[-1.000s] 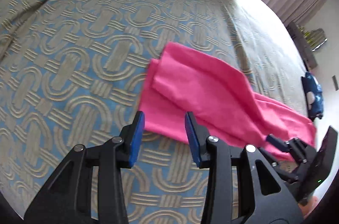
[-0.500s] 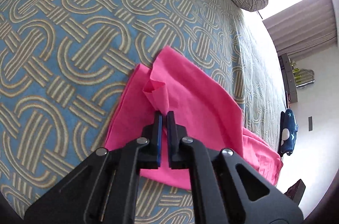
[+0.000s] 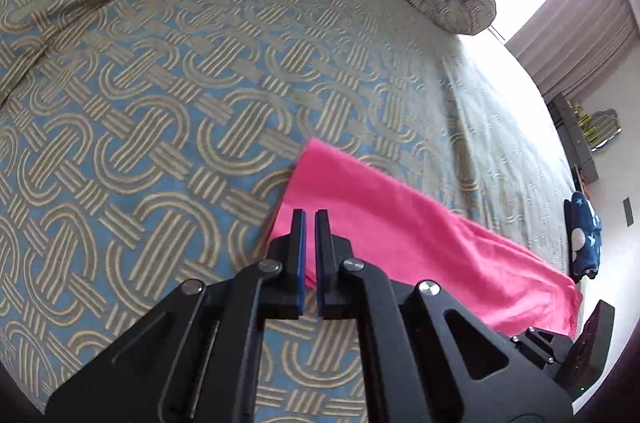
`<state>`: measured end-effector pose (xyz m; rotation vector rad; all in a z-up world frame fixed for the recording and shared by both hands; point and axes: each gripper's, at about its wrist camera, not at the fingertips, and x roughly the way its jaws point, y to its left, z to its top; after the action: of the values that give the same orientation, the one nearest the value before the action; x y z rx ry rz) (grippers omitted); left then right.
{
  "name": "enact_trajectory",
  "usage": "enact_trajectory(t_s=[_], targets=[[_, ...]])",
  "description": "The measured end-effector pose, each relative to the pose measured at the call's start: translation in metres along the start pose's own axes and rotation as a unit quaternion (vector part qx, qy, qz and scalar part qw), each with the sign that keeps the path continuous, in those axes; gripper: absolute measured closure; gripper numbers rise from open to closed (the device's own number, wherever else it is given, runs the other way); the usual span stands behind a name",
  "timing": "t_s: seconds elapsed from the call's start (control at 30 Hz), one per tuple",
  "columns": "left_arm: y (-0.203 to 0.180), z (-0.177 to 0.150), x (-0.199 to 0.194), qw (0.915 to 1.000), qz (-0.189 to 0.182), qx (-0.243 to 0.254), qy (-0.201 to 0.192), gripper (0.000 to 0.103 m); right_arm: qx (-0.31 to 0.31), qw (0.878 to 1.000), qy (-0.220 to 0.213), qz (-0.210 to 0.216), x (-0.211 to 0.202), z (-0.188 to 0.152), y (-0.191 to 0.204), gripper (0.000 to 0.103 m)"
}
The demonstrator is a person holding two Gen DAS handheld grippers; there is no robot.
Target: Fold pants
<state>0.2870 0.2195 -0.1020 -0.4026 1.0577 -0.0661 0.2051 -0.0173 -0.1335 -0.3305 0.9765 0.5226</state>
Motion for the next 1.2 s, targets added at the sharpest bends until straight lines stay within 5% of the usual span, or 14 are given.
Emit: enact_trajectory(t_s=[0.2,0.27,0.33,0.43,0.53,0.77,0.8,0.83,0.9,1.03,1.13,1.2], targets=[[0.025,-0.008,0.006,0.9996,0.015,-0.022,0.009,0.098,0.031,0.999,-0.004,-0.006,-0.017,-0.02,-0.009,0.073],[0.024,-0.009,0.005,0.9995,0.007,-0.026,0.016,0.084,0.048,0.999,-0.015,-0.016,-0.029,-0.025,-0.019,0.07],[0.02,-0.011,0.005,0.999,0.002,-0.037,0.025,0.056,0.075,0.997,-0.018,-0.031,-0.035,-0.03,-0.036,0.065],[0.009,-0.021,0.009,0.998,-0.018,-0.046,0.038,0.051,0.128,0.989,-0.004,-0.074,-0.036,-0.039,-0.062,0.065],[-0.005,-0.03,0.02,0.996,-0.039,-0.047,0.065,0.051,0.187,0.978,0.007,-0.088,-0.038,-0.053,-0.084,0.065],[-0.008,-0.021,0.032,0.9945,-0.02,-0.101,0.02,0.051,0.255,0.963,-0.009,-0.085,-0.063,-0.088,-0.105,0.065],[-0.007,-0.02,0.034,0.994,-0.018,-0.107,0.013,0.055,0.261,0.961,-0.016,-0.089,-0.069,-0.094,-0.107,0.065],[-0.006,-0.02,0.034,0.9941,-0.011,-0.108,0.006,0.075,0.269,0.958,-0.02,-0.094,-0.075,-0.101,-0.111,0.064],[-0.005,-0.019,0.038,0.9942,0.008,-0.107,0.004,0.093,0.29,0.952,-0.024,-0.098,-0.083,-0.115,-0.122,0.064],[-0.001,-0.02,0.033,0.993,-0.007,-0.118,-0.007,0.093,0.337,0.938,-0.003,-0.084,-0.071,-0.128,-0.143,0.063],[-0.001,-0.024,0.027,0.9942,-0.001,-0.108,-0.009,0.093,0.326,0.942,-0.005,-0.083,-0.071,-0.116,-0.139,0.063],[-0.004,-0.021,0.026,0.9942,0.003,-0.107,-0.009,0.093,0.312,0.949,-0.021,-0.042,-0.071,-0.098,-0.136,0.063]])
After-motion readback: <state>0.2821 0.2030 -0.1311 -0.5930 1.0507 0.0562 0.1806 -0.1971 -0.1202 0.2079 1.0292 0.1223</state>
